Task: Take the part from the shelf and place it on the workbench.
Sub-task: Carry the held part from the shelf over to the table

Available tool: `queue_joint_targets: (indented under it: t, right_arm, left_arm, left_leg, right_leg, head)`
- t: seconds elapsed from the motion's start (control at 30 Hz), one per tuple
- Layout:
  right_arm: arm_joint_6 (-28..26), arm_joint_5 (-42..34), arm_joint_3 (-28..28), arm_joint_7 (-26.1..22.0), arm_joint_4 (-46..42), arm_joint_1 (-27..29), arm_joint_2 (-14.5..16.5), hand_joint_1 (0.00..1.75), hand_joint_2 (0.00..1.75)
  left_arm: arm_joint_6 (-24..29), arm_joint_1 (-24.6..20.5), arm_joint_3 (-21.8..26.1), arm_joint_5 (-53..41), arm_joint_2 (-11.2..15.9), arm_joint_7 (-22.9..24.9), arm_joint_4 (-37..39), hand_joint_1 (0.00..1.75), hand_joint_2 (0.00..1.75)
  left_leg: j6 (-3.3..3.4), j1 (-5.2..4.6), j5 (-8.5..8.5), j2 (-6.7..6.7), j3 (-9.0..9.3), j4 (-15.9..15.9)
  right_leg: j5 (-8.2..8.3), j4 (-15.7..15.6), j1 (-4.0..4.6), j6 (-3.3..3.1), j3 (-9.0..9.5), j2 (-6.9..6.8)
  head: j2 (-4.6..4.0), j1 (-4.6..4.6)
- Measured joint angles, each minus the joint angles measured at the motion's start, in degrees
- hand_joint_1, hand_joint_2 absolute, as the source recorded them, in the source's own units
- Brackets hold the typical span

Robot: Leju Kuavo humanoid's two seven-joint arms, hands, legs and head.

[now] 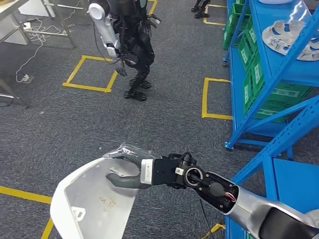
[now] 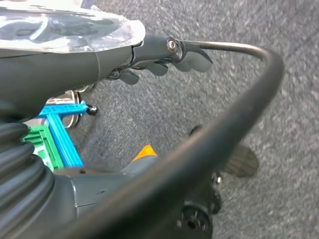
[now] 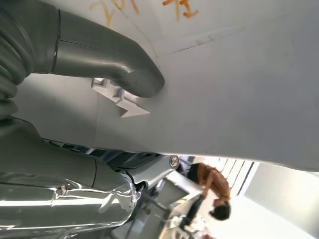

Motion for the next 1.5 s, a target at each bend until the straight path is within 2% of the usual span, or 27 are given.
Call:
queue_joint_targets:
  t: [0.07,0.1,0.17,0.23,0.3,0.37,0.43,0.47,0.53,0.6,0.67,0.7,0.73,0.8,0.83,0.9,0.97,1.03,1.1,1.13,1.2,1.23,1.27,1.33,1.4,1.47,1.5]
  right_arm:
    - [0.0,0.0,0.0,0.0,0.0,0.1,0.0,1.75,1.75]
    - [0.0,0.0,0.0,0.0,0.1,0.3,0.0,1.75,1.75]
    - [0.0,0.0,0.0,0.0,0.2,0.5,0.0,1.75,1.75]
    - [0.0,0.0,0.0,0.0,0.3,0.5,0.0,1.75,1.75]
    - [0.0,0.0,0.0,0.0,0.3,0.5,0.0,1.75,1.75]
    - [0.0,0.0,0.0,0.0,0.3,0.5,0.0,1.75,1.75]
    - [0.0,0.0,0.0,0.0,0.3,0.4,0.0,1.75,1.75]
    - [0.0,0.1,0.0,0.0,0.3,0.4,0.0,1.75,1.75]
    - [0.0,0.1,0.0,0.1,0.3,0.3,0.1,1.75,1.75]
    - [0.0,0.2,0.1,0.1,0.4,0.3,0.2,1.75,1.75]
    - [0.0,0.2,0.1,0.2,0.6,0.6,0.2,1.75,1.75]
    - [0.0,0.2,0.1,0.1,0.6,0.8,0.2,1.75,1.75]
    - [0.0,0.3,0.1,0.0,0.6,0.9,0.2,1.75,1.75]
    - [-0.2,0.5,0.0,-0.1,0.7,1.2,0.2,1.75,1.75]
    - [-0.4,0.6,0.0,-0.1,0.7,1.4,0.2,1.75,1.75]
    - [-0.8,1.0,-0.2,-0.2,0.6,2.2,0.2,1.75,1.75]
    - [-0.9,1.3,-0.5,-0.4,0.5,3.0,0.2,1.75,1.75]
    - [-0.9,1.4,-0.7,-0.5,0.3,3.4,0.2,1.75,1.75]
    - [-0.9,1.4,-1.0,-0.6,0.1,3.7,0.1,1.75,1.75]
    - [-0.9,1.5,-1.1,-0.6,0.1,4.0,0.1,1.75,1.75]
    - [-0.7,1.6,-1.2,-0.6,0.1,4.5,0.1,1.75,1.75]
    - [-0.5,1.6,-1.2,-0.7,0.1,4.6,0.1,1.75,1.75]
    - [-0.3,1.6,-1.2,-0.7,0.1,4.5,0.1,1.75,1.75]
    - [0.1,1.6,-1.3,-0.9,0.1,4.5,0.1,1.75,1.75]
    - [0.5,1.5,-1.4,-1.1,0.2,4.3,0.1,1.75,1.75]
    - [0.9,1.5,-1.4,-1.3,0.3,4.1,0.2,1.75,1.75]
    - [1.2,1.4,-1.4,-1.4,0.3,3.9,0.3,1.75,1.75]
  left_arm:
    - [0.0,-0.1,0.0,-0.1,0.0,0.0,0.0,0.0,1.75]
    - [0.0,-0.1,0.0,-0.1,0.0,0.0,0.0,0.0,1.75]
    - [-0.1,-0.2,0.0,-0.1,0.0,0.0,0.0,0.0,1.75]
    - [-0.1,-0.1,0.0,-0.1,-0.1,0.0,0.0,0.0,1.75]
    - [-0.1,-0.2,0.0,-0.1,-0.3,0.0,0.0,0.0,1.75]
    - [-0.1,-0.2,0.0,-0.1,-0.4,0.0,0.0,0.0,1.75]
    - [-0.1,0.0,0.0,-0.1,-0.2,0.1,0.0,0.0,1.75]
    - [-0.1,0.1,0.0,-0.2,-0.2,0.3,0.0,0.0,1.75]
    - [-0.1,0.1,0.0,-0.2,-0.1,0.7,0.0,0.0,1.75]
    - [-0.1,-0.1,0.0,-0.3,-0.3,0.9,0.0,0.0,1.75]
    - [-0.1,-0.1,0.0,-0.4,-0.4,1.0,0.0,0.0,1.75]
    - [-0.1,0.0,0.0,-0.5,-0.4,1.0,0.0,0.0,1.75]
    - [-0.1,0.0,0.0,-0.6,-0.4,1.1,0.0,0.0,1.75]
    - [-0.3,0.1,0.0,-1.2,-0.2,1.2,0.0,0.0,1.75]
    - [-0.5,0.0,0.0,-1.6,-0.1,1.3,0.0,0.0,1.75]
    - [-0.9,-0.1,0.0,-2.3,0.1,1.5,0.0,0.0,1.75]
    - [-1.1,0.0,0.0,-2.7,0.4,1.7,0.0,0.0,1.75]
    - [-1.1,0.1,0.0,-2.8,0.6,1.8,0.0,0.0,1.75]
    - [-1.0,0.0,0.0,-2.8,0.7,1.8,0.0,0.0,1.75]
    - [-0.9,-0.1,0.0,-2.8,0.6,1.9,0.0,0.0,1.75]
    - [-0.8,-0.1,0.0,-2.8,0.5,2.2,0.0,0.0,1.75]
    - [-0.7,-0.1,0.0,-2.8,0.5,2.5,0.0,0.0,1.75]
    - [-0.5,-0.1,0.0,-2.7,0.4,2.8,0.0,0.0,1.75]
    - [-0.2,-0.2,0.0,-2.5,0.1,3.2,0.0,0.0,1.75]
    - [0.0,-0.3,0.0,-2.3,-0.1,3.4,0.0,0.0,1.75]
    - [0.2,-0.2,0.0,-2.1,-0.1,3.4,0.0,0.0,1.75]
    - [0.3,0.0,0.0,-2.0,-0.1,3.4,0.0,0.0,1.75]
  left_leg:
    - [0.62,0.07,-0.12,-1.04,0.31,-0.1]
    - [0.82,-0.02,-0.19,-1.67,0.39,-0.1]
    - [0.98,-0.23,-0.34,-3.17,0.63,0.0]
    - [0.98,-0.41,-0.54,-4.88,1.11,0.0]
    - [0.79,-0.45,-0.76,-6.5,1.41,0.1]
    - [0.31,-0.27,-0.77,-7.86,1.09,0.2]
    - [-0.42,-0.13,-0.58,-9.08,0.76,0.0]
    - [-0.76,-0.18,-0.71,-8.73,0.67,0.1]
    - [-1.29,-0.45,-2.51,-5.82,-0.88,3.2]
    - [-1.78,-0.21,-6.03,-2.48,-5.24,11.1]
    - [-2.28,0.23,-7.58,-1.43,-8.99,17.3]
    - [-2.49,0.42,-6.69,-1.23,-9.18,17.2]
    - [-2.62,0.56,-4.75,-0.86,-7.88,14.3]
    - [-2.65,0.54,-0.72,1.16,-3.27,5.5]
    - [-2.4,0.39,0.41,2.0,-1.5,2.1]
    - [-1.64,-0.03,0.55,2.31,-0.34,-0.2]
    - [-0.82,-0.06,0.41,1.0,-0.27,-0.1]
    - [-0.07,0.14,0.3,-0.02,0.13,-0.2]
    - [0.49,0.21,0.2,-1.07,0.37,-0.3]
    - [0.65,0.13,0.16,-1.73,0.4,-0.3]
    - [0.76,-0.03,0.1,-3.25,0.52,-0.3]
    - [0.74,-0.08,0.06,-4.04,0.64,-0.3]
    - [0.68,-0.1,0.01,-4.84,0.8,-0.3]
    - [0.45,-0.12,-0.09,-6.37,0.86,-0.1]
    - [-0.06,0.01,0.01,-7.75,0.35,0.0]
    - [-0.87,0.2,0.37,-9.13,-0.19,-0.1]
    - [-1.24,0.18,0.29,-9.03,-0.4,0.1]
  right_leg:
    - [-3.71,7.5,-0.06,0.18,-3.52,2.74]
    - [-5.42,12.0,0.0,0.18,-5.8,3.32]
    - [-5.96,16.7,0.11,0.04,-8.63,3.69]
    - [-1.69,11.6,0.21,-0.52,-6.98,4.32]
    - [2.77,2.9,0.23,-1.25,-3.51,6.71]
    - [3.7,-1.1,0.28,-1.52,-1.55,8.36]
    - [3.53,-1.8,0.25,-1.63,-0.84,7.53]
    - [3.66,-2.2,0.11,-1.83,-0.58,6.85]
    - [3.92,-3.0,-0.25,-2.24,-0.05,5.38]
    - [3.87,-3.2,-0.18,-2.48,0.06,3.75]
    - [3.65,-3.2,-0.13,-2.51,0.06,2.05]
    - [3.52,-3.2,-0.18,-2.44,0.12,1.31]
    - [3.35,-3.2,-0.24,-2.29,0.26,0.69]
    - [2.94,-3.1,-0.25,-1.8,0.69,-0.4]
    - [2.7,-3.1,-0.13,-1.49,0.91,-0.88]
    - [2.28,-3.1,0.18,-0.89,1.3,-1.71]
    - [1.78,-3.1,0.04,-0.23,1.68,-2.27]
    - [-0.05,-0.7,-0.26,0.27,0.97,-0.43]
    - [-3.78,6.7,-0.27,0.35,-2.35,2.45]
    - [-5.5,11.2,-0.19,0.3,-4.64,3.15]
    - [-6.16,16.1,-0.01,0.08,-7.57,3.67]
    - [-4.7,15.1,0.03,-0.12,-7.45,3.81]
    - [-2.23,11.6,0.05,-0.4,-6.18,4.28]
    - [2.21,3.1,-0.06,-0.98,-2.94,7.22]
    - [3.4,-1.4,-0.14,-1.19,-1.19,9.45]
    - [3.16,-1.9,-0.1,-1.35,-0.64,8.69]
    - [3.29,-2.1,-0.18,-1.59,-0.32,7.91]
  head:
    - [0.0,0.34]
    - [0.0,0.52]
    - [0.0,0.71]
    - [0.0,0.86]
    - [0.0,0.91]
    - [0.0,0.85]
    - [0.0,0.87]
    - [0.0,0.88]
    - [0.0,0.31]
    - [0.0,-0.27]
    - [0.0,-0.35]
    - [0.0,-0.36]
    - [0.0,-0.37]
    - [0.0,-0.43]
    - [0.0,-0.45]
    - [0.0,-0.3]
    - [0.0,-0.07]
    - [0.0,0.09]
    - [0.0,0.37]
    - [0.0,0.54]
    - [0.0,0.83]
    - [0.0,0.94]
    - [0.0,1.04]
    - [0.0,1.19]
    - [0.0,1.17]
    - [0.0,1.24]
    - [0.0,1.27]
